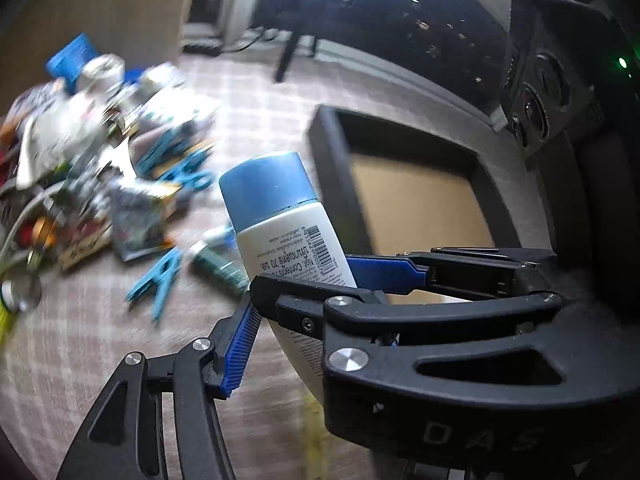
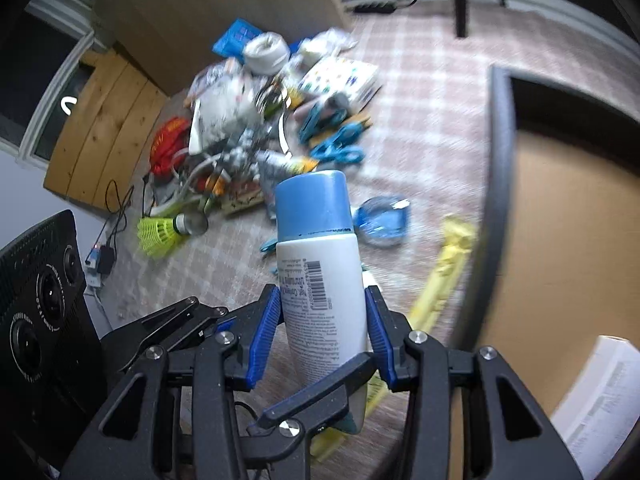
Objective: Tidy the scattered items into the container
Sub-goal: 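Carry the white bottle to the tray and release it with the right gripper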
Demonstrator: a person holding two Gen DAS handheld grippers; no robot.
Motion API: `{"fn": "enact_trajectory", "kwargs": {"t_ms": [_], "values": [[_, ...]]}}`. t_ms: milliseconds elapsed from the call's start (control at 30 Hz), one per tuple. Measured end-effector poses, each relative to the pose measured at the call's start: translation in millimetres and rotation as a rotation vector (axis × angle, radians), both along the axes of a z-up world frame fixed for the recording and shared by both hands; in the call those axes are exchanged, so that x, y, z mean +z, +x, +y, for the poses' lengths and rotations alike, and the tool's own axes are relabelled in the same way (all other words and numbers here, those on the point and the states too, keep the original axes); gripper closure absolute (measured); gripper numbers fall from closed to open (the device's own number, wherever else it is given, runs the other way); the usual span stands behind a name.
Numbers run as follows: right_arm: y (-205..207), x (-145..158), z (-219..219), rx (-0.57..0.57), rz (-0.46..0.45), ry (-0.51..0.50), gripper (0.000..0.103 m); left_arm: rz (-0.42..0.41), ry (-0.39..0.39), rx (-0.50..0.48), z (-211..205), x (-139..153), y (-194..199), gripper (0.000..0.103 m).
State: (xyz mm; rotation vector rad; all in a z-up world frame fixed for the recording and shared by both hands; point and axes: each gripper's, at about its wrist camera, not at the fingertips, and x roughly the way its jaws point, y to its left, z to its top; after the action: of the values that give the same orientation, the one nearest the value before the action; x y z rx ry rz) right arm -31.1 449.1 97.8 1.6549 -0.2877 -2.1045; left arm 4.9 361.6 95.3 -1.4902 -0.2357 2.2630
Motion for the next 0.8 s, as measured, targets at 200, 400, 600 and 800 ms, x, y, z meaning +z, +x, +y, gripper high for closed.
{"fn": "enact_trajectory", "kwargs": {"t_ms": [200, 400, 600, 800], "values": [[2, 28, 54, -0.093, 0.047, 0.016, 0.06, 0.037, 0.013, -0.095, 54, 21, -10, 0.051], [5, 46, 106, -0.202, 0.075, 0.034, 0.06, 0.022, 0.014, -0.147, 93, 29, -17, 0.044], [12, 56, 133, -0.275, 0.131, 0.139, 0.05, 0.041, -0.026, -0.159, 95, 32, -13, 0.044], [17, 55, 137, -0.293, 0.143, 0.169, 0.05, 0.047, -0.051, -0.137, 81, 34, -10, 0.044]]}}
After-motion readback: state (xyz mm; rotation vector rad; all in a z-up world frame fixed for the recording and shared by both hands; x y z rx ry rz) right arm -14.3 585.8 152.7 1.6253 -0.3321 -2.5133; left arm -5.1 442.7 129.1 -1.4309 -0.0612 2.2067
